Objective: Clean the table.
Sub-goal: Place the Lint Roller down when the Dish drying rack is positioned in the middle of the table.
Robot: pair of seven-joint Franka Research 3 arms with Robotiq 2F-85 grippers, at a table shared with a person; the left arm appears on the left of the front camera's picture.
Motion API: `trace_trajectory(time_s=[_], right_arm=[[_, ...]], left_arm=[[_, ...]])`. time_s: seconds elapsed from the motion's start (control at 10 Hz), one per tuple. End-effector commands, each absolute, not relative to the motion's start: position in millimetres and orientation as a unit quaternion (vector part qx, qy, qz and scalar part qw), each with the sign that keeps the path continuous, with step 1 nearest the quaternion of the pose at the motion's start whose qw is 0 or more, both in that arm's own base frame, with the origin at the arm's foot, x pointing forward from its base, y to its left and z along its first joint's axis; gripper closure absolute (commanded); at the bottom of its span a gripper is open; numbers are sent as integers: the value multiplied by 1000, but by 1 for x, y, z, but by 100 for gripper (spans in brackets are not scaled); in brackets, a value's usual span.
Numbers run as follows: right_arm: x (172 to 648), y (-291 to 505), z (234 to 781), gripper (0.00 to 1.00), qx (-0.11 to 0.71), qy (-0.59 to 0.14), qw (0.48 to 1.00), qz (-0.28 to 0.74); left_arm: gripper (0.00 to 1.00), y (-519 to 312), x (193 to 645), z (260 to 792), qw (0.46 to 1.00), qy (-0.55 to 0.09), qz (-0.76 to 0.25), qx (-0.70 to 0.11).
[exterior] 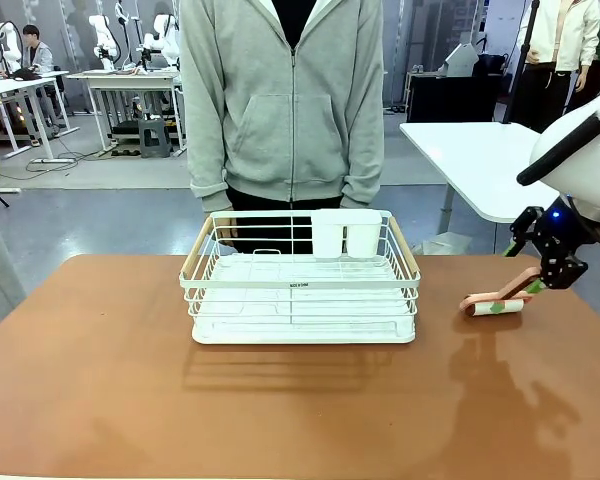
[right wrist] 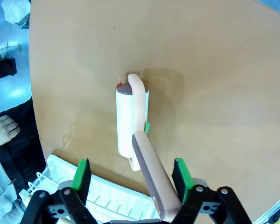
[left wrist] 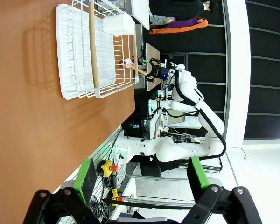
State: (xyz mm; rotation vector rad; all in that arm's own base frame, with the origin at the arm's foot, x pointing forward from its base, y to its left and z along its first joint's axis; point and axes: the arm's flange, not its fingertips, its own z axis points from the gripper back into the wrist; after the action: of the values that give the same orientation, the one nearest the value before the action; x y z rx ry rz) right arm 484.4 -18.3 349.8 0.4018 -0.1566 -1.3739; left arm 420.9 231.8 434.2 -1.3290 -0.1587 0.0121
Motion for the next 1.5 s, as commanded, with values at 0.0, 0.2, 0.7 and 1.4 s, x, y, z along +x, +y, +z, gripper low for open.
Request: trace_trajectory(time_s=[0.0, 0.2, 0.7, 1.4], right_arm=[[458, -14, 357, 0, 189, -78, 762, -614], [436, -12, 362, 0, 183, -75, 773, -602], [416, -20, 365, 0, 199, -62, 773, -599], [427, -19, 371, 0, 189, -68, 770, -605]], left_arm=[[0, 233, 419, 435, 787, -74, 4, -612], [0, 233, 419, 435, 787, -74, 4, -612], [0, 233, 419, 435, 787, -74, 4, -612], [0, 233, 419, 435, 787, -74, 4, -612]])
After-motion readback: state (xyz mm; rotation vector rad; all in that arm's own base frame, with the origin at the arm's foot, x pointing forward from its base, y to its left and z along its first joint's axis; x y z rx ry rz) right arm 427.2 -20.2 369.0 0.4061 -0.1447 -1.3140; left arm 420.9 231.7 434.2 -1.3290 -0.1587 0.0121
